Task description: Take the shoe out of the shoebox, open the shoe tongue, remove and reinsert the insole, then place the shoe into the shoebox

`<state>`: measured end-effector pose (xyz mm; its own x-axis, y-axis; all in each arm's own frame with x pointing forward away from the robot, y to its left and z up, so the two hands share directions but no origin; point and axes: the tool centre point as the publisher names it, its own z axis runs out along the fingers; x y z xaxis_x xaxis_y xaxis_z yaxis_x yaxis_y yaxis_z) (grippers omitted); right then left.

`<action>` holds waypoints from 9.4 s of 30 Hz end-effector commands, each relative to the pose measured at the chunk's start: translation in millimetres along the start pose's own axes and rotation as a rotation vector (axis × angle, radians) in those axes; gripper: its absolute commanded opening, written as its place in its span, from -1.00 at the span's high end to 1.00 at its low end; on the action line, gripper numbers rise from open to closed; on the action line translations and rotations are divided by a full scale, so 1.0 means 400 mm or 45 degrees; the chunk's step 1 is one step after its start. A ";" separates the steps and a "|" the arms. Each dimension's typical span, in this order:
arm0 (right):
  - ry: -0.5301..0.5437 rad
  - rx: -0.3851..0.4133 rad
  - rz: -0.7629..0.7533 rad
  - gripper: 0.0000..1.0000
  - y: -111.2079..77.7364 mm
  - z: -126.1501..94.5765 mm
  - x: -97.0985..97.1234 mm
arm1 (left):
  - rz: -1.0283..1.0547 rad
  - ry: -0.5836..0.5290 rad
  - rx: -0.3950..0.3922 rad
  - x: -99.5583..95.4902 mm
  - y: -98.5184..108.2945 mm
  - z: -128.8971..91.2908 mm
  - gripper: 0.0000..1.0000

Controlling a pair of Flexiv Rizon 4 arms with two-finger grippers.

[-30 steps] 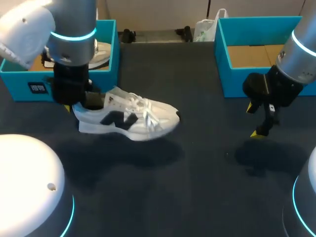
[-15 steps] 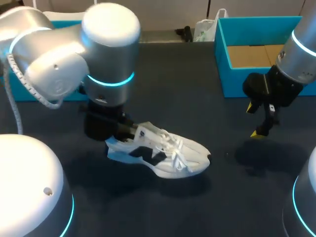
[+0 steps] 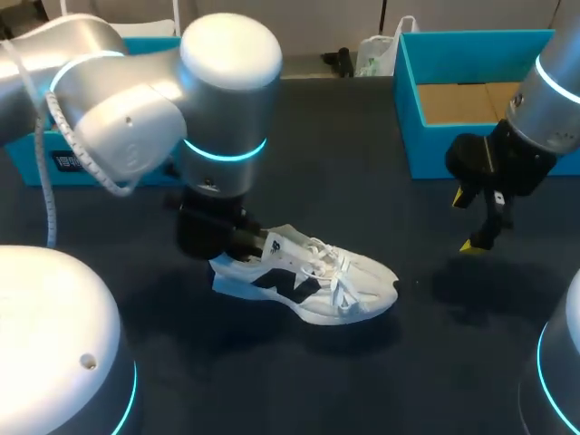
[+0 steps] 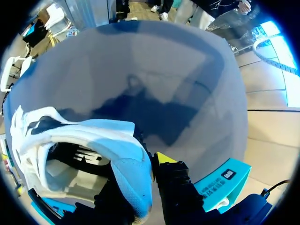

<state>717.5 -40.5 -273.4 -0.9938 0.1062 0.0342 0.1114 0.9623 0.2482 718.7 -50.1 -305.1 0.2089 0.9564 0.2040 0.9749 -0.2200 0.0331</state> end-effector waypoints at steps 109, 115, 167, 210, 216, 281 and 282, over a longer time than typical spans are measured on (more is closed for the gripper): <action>-0.001 0.002 0.001 -1.00 0.001 0.001 0.001 | -1.092 -1.000 0.719 0.014 -0.043 0.015 -1.00; -0.001 0.002 0.001 -1.00 0.001 0.001 0.001 | -1.092 -1.000 0.719 0.014 -0.043 0.015 -1.00; -0.001 0.002 0.001 -1.00 0.001 0.001 0.001 | -1.526 -1.576 1.426 0.034 -0.058 0.194 -1.00; -0.001 0.002 0.001 -1.00 0.001 0.001 0.001 | -1.851 -1.688 1.596 -0.195 -0.030 0.225 -1.00; -0.001 0.002 0.001 -1.00 0.001 0.001 0.001 | -1.762 -1.662 1.615 -0.213 -0.018 0.225 -1.00; -0.001 0.002 0.001 -1.00 0.001 0.001 0.001 | -1.560 -1.458 1.754 -0.437 -0.007 0.215 -1.00; -0.001 0.002 0.001 -1.00 0.001 0.001 0.001 | -1.561 -1.459 1.753 -0.439 -0.007 0.215 -1.00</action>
<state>717.5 -40.5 -273.4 -0.9938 0.1061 0.0342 0.1113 0.9623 0.2482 687.8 -196.3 -423.6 -0.9596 0.2618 0.1035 -0.0620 0.1620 -0.9848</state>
